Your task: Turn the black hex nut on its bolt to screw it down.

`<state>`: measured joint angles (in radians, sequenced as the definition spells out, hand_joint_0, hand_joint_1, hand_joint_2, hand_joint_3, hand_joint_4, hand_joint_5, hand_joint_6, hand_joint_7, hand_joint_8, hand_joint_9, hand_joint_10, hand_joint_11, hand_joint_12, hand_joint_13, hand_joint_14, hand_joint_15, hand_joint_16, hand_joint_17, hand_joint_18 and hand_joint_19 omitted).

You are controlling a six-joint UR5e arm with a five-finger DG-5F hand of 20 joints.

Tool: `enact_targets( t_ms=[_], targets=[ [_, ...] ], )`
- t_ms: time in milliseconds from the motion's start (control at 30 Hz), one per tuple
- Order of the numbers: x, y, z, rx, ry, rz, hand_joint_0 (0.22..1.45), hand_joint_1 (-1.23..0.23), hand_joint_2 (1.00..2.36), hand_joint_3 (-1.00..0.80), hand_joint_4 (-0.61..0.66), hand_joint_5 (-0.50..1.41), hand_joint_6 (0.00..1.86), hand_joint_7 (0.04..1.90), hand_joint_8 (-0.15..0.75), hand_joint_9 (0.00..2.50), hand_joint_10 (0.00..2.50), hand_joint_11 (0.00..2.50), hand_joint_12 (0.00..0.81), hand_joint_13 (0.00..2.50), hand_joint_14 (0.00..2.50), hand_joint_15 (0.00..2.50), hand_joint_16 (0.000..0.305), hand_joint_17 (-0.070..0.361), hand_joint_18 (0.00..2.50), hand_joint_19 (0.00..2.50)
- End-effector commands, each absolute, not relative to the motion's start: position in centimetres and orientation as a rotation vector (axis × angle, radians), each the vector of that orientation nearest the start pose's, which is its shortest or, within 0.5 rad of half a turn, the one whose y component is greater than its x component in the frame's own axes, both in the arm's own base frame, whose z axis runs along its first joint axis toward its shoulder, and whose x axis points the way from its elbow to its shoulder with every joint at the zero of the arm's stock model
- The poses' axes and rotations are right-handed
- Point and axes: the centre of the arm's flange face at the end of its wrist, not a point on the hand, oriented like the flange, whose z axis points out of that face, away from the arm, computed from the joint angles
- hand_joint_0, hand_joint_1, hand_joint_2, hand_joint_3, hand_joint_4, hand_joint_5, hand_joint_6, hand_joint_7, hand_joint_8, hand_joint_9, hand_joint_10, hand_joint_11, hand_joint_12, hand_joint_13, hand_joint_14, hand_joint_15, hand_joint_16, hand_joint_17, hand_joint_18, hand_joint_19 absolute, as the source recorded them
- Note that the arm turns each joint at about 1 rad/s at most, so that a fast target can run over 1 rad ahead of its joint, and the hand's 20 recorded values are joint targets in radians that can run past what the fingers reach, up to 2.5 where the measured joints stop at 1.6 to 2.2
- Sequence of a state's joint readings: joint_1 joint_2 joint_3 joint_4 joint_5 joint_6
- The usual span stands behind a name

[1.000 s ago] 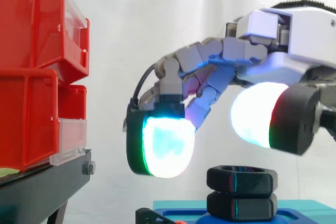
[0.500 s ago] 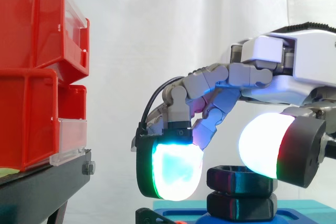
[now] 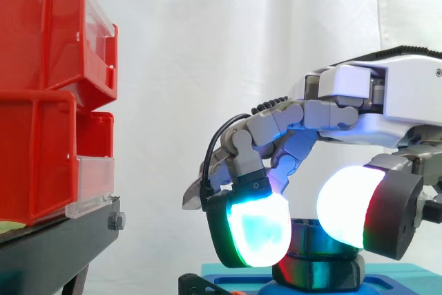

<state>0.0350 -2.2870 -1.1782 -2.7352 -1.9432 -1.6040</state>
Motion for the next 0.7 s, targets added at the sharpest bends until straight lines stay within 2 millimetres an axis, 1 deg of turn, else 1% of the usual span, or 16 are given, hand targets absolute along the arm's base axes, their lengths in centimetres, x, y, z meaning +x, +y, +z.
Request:
enact_targets(
  t_ms=[0,100,167,367,667],
  targets=[
    [75.4,-7.6,26.7,-0.354,1.455,0.278,0.51,-0.31,1.0,-0.5,0.08,0.04,0.5,1.53,0.285,1.03,0.01,0.18,0.394,0.6,0.01,0.17,0.051,0.114,0.39,0.37],
    [75.3,-8.0,26.7,-0.354,1.451,0.277,0.51,-0.31,1.0,-0.5,0.09,0.04,0.5,1.59,0.292,1.04,0.01,0.17,0.395,0.61,0.01,0.17,0.05,0.114,0.38,0.37],
    [75.3,-8.2,26.7,-0.357,1.447,0.278,0.51,-0.31,1.0,-0.5,0.09,0.04,0.5,1.59,0.291,1.05,0.01,0.18,0.394,0.61,0.01,0.17,0.05,0.114,0.39,0.37],
    [75.1,-9.2,26.8,-0.365,1.446,0.283,0.51,-0.31,1.0,-0.5,0.1,0.04,0.53,1.55,0.293,1.06,0.01,0.19,0.393,0.62,0.01,0.17,0.05,0.113,0.39,0.37],
    [74.8,-11.1,26.8,-0.371,1.437,0.273,0.51,-0.31,1.0,-0.5,0.09,0.03,0.53,1.54,0.291,1.06,0.01,0.19,0.394,0.62,0.01,0.18,0.051,0.114,0.4,0.37]
  ],
)
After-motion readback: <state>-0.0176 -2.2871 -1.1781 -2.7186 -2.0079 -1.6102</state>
